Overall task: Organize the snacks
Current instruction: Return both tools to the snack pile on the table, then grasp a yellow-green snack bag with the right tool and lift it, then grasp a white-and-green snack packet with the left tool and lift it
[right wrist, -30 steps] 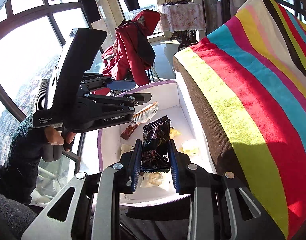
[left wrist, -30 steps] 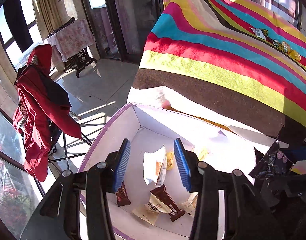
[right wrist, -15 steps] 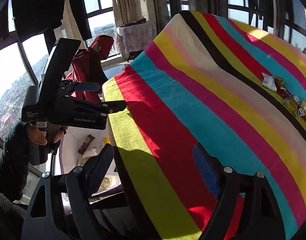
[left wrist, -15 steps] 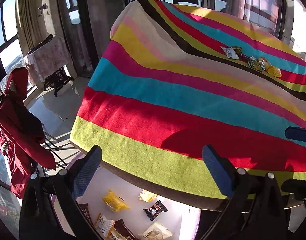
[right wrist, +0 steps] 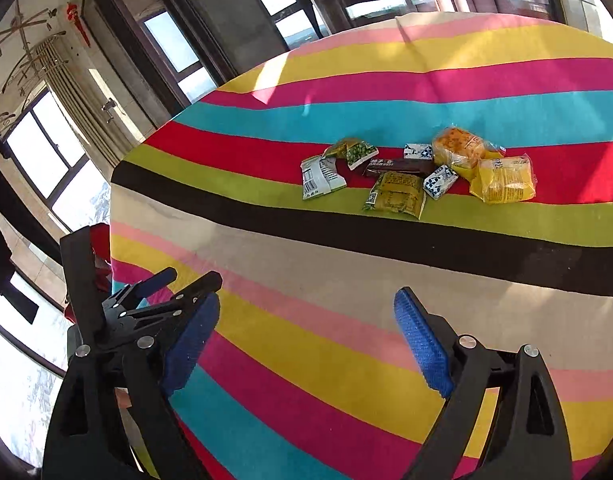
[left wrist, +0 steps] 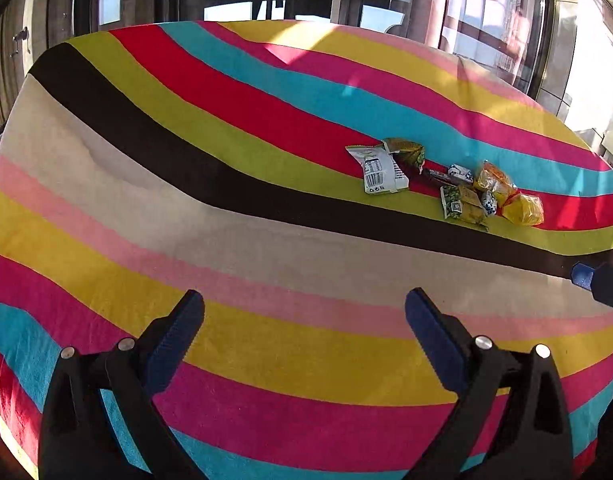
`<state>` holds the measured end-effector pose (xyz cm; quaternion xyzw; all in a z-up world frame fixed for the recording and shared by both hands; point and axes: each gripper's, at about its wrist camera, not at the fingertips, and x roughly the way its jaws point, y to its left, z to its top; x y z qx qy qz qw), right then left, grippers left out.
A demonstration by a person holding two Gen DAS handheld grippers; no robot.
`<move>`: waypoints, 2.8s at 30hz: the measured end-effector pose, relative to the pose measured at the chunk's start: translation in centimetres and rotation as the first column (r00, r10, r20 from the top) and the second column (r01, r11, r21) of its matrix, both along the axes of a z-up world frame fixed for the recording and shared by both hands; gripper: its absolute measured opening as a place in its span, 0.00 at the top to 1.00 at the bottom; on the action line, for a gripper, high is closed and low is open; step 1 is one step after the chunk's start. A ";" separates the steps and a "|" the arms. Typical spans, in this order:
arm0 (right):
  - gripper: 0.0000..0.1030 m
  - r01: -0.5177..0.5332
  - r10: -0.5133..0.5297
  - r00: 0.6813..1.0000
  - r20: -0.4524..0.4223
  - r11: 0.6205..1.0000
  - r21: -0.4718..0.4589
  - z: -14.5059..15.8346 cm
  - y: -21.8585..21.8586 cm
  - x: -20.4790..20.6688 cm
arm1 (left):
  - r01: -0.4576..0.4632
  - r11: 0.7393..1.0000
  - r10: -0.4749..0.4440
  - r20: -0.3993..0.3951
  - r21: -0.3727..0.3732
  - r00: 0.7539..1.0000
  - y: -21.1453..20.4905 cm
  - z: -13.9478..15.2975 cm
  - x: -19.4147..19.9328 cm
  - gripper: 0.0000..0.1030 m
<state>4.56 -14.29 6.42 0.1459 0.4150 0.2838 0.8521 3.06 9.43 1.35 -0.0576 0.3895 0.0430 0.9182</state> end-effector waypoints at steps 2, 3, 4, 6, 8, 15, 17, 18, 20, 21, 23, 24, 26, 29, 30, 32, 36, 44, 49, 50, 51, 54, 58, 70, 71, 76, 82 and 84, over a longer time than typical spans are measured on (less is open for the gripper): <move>0.16 0.025 -0.022 0.998 -0.054 0.998 0.051 0.5 0.5 4.2 | -0.013 1.000 0.013 -0.016 -0.017 1.000 0.3 -0.7 0.8 0.02; 0.16 0.034 -0.030 0.997 -0.075 0.998 0.054 0.7 1.0 6.1 | -0.016 0.999 0.015 -0.033 -0.032 0.999 0.5 -0.9 1.0 0.02; 0.16 0.043 -0.039 0.995 -0.097 0.998 0.043 0.9 1.6 7.9 | -0.021 0.999 0.019 -0.040 -0.045 0.999 0.8 -1.1 1.0 0.02; 0.16 0.054 -0.052 0.990 -0.134 0.998 0.008 1.1 3.0 11.3 | -0.025 0.995 0.023 -0.028 -0.095 0.999 1.5 -1.2 0.7 0.02; 0.16 0.067 -0.069 0.983 -0.169 0.998 -0.018 0.9 4.2 14.6 | -0.034 0.990 0.030 -0.031 -0.137 0.999 2.1 -1.5 0.7 0.02; 0.16 0.066 -0.101 0.945 -0.313 0.991 -0.120 -1.9 7.6 21.9 | -0.044 0.974 0.040 -0.023 -0.224 0.999 3.4 -2.0 0.6 0.02; 0.16 0.027 -0.081 0.942 -0.326 0.986 -0.166 -2.3 8.8 22.3 | -0.043 0.972 0.040 -0.020 -0.230 0.999 3.5 -2.1 0.7 0.02; 0.16 0.012 -0.070 0.943 -0.324 0.984 -0.175 -2.5 9.2 22.4 | -0.043 0.972 0.040 -0.020 -0.231 0.999 3.5 -2.1 0.7 0.02; 0.16 -0.002 -0.066 0.941 -0.332 0.979 -0.203 -3.0 9.8 22.6 | -0.043 0.972 0.039 -0.020 -0.232 0.999 3.5 -2.0 0.9 0.02; 0.16 0.001 -0.074 0.936 -0.343 0.978 -0.210 -3.3 9.9 22.7 | -0.043 0.972 0.039 -0.019 -0.233 0.999 3.5 -2.0 0.9 0.02; 0.16 0.009 -0.084 0.929 -0.361 0.979 -0.206 -3.8 9.9 23.1 | -0.043 0.971 0.040 -0.018 -0.235 0.999 3.5 -2.0 0.9 0.02; 0.16 0.015 -0.093 0.926 -0.367 0.977 -0.211 -4.0 9.9 23.3 | -0.043 0.971 0.040 -0.017 -0.236 0.999 3.6 -2.0 0.9 0.02; 0.16 0.030 -0.112 0.919 -0.377 0.976 -0.216 -4.3 9.8 23.7 | -0.042 0.970 0.040 -0.015 -0.240 0.999 3.6 -2.0 0.9 0.02; 0.15 0.035 -0.125 0.911 -0.393 0.973 -0.230 -4.8 9.9 24.0 | -0.041 0.968 0.039 -0.012 -0.246 0.999 3.7 -2.0 0.9 0.02; 0.14 0.032 -0.125 0.911 -0.392 0.971 -0.236 -4.9 10.0 24.0 | -0.041 0.968 0.039 -0.011 -0.247 0.999 3.7 -1.9 0.8 0.02; 0.14 0.030 -0.127 0.911 -0.393 0.969 -0.243 -5.0 10.0 23.9 | -0.040 0.968 0.039 -0.011 -0.248 0.999 3.7 -1.9 0.8 0.02; 0.15 0.038 -0.140 0.898 -0.417 0.969 -0.244 -5.3 10.7 24.8 | -0.040 0.968 0.039 -0.010 -0.249 0.999 3.7 -1.9 0.8 0.02; 0.65 0.058 -0.129 0.945 -0.300 0.971 -0.232 -4.8 9.9 24.6 | -0.043 0.963 0.043 -0.003 -0.265 0.999 3.9 -1.8 0.6 0.02; 0.66 0.022 -0.044 0.981 -0.187 0.993 -0.118 -2.5 7.1 19.9 | -0.043 0.963 0.044 -0.003 -0.267 0.999 4.0 -1.8 0.6 0.02; 0.66 0.008 -0.026 0.988 -0.151 0.994 -0.113 -1.9 6.6 18.5 | -0.044 0.963 0.045 -0.003 -0.267 0.999 4.0 -1.8 0.6 0.02; 0.66 -0.003 -0.010 0.993 -0.116 0.994 -0.113 -1.6 5.9 16.9 | -0.044 0.963 0.045 -0.003 -0.265 0.999 4.0 -1.8 0.6 0.02; 0.66 -0.044 0.039 0.998 -0.048 0.993 -0.109 -1.6 3.5 11.8 | -0.046 0.965 0.045 -0.008 -0.259 0.999 3.9 -1.8 0.6 0.02; 0.66 -0.037 0.039 0.999 0.014 0.992 -0.123 -3.0 0.2 5.1 | -0.044 0.969 0.040 -0.018 -0.242 0.999 3.6 -1.8 0.9 0.02; 0.66 -0.011 0.009 1.000 -0.028 0.997 -0.074 -5.8 -6.8 -2.4 | 0.567 0.804 -0.567 -0.056 0.181 0.822 -4.0 -0.3 8.3 0.02; 0.65 -0.019 0.018 1.000 -0.022 0.998 -0.066 -5.7 -6.7 -2.4 | 0.611 0.765 -0.611 -0.070 0.202 0.789 -4.2 -0.1 9.7 0.02; 0.65 -0.013 0.012 1.000 -0.021 0.999 -0.052 -6.1 -6.8 -2.5 | 0.764 0.592 -0.750 -0.171 0.256 0.639 -5.0 0.0 16.1 0.02; 0.63 -0.010 0.010 1.000 -0.002 0.998 -0.069 -5.9 -6.4 -2.6 | 0.881 0.413 -0.817 -0.335 0.229 0.470 -6.1 -1.8 19.8 0.17; 0.63 -0.001 0.001 1.000 -0.011 0.998 -0.063 -6.0 -6.6 -2.5 | 0.895 0.390 -0.829 -0.341 0.216 0.443 -6.0 -2.0 20.1 0.17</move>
